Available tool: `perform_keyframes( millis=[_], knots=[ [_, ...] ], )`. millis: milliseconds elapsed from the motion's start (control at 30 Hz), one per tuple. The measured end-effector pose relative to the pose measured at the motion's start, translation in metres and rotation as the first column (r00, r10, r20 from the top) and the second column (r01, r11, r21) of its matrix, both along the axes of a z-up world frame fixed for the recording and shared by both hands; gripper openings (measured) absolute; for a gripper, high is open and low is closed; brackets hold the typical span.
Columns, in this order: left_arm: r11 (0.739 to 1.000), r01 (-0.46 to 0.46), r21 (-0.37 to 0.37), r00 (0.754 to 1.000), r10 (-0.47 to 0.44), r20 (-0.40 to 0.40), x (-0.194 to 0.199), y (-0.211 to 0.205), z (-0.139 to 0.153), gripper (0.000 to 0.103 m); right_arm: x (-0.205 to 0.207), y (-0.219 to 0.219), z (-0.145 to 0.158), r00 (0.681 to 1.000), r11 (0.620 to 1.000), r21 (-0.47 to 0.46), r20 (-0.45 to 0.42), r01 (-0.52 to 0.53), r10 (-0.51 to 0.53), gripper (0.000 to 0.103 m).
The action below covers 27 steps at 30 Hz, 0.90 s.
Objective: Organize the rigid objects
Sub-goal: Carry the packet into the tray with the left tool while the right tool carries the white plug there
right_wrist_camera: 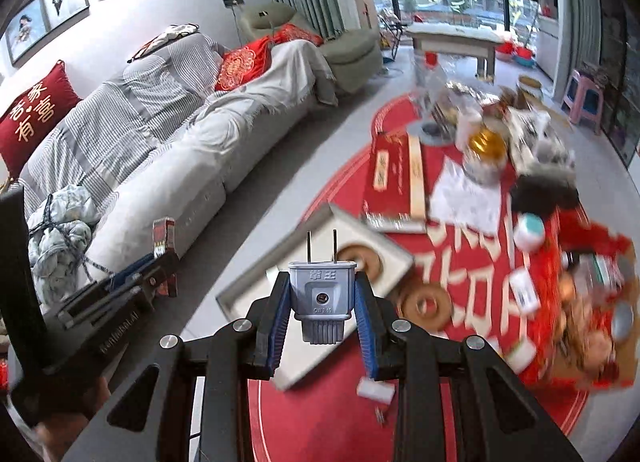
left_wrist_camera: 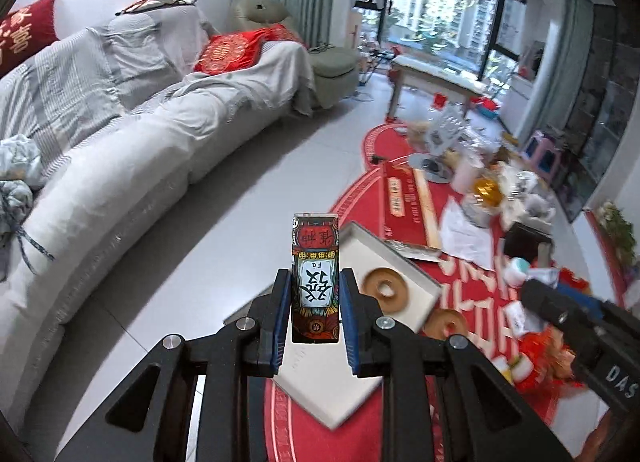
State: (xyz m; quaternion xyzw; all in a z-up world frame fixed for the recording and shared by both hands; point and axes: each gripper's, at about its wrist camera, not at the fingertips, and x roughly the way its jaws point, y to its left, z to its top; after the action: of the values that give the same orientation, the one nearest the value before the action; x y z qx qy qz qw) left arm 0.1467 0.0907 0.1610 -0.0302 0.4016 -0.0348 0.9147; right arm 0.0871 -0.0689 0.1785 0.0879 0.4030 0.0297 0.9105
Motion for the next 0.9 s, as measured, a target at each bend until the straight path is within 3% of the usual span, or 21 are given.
perform_keyframes(
  millis=[133, 367, 567, 900],
  knots=[
    [0.999, -0.029, 0.032, 0.995, 0.032, -0.092, 0.03, -0.004, -0.047, 0.026, 0.04, 0.009, -0.023, 0.999, 0.999, -0.032, -0.048, -0.017, 0.015, 0.032],
    [0.995, -0.055, 0.08, 0.96, 0.075, -0.27, 0.055, -0.007, -0.14, 0.026, 0.085, 0.02, -0.117, 0.971, 0.999, -0.029, -0.237, -0.035, 0.028, 0.032],
    [0.993, -0.061, 0.104, 0.945, 0.091, -0.314, 0.064, -0.008, -0.17, 0.026, 0.099, 0.021, -0.165, 0.943, 0.998, -0.029, -0.331, -0.048, 0.035, 0.032],
    [0.994, -0.032, 0.109, 0.937, 0.068, -0.344, 0.073, -0.01, -0.186, 0.026, 0.111, 0.025, -0.185, 0.93, 0.997, -0.035, -0.364, -0.067, 0.05, 0.032]
  ],
)
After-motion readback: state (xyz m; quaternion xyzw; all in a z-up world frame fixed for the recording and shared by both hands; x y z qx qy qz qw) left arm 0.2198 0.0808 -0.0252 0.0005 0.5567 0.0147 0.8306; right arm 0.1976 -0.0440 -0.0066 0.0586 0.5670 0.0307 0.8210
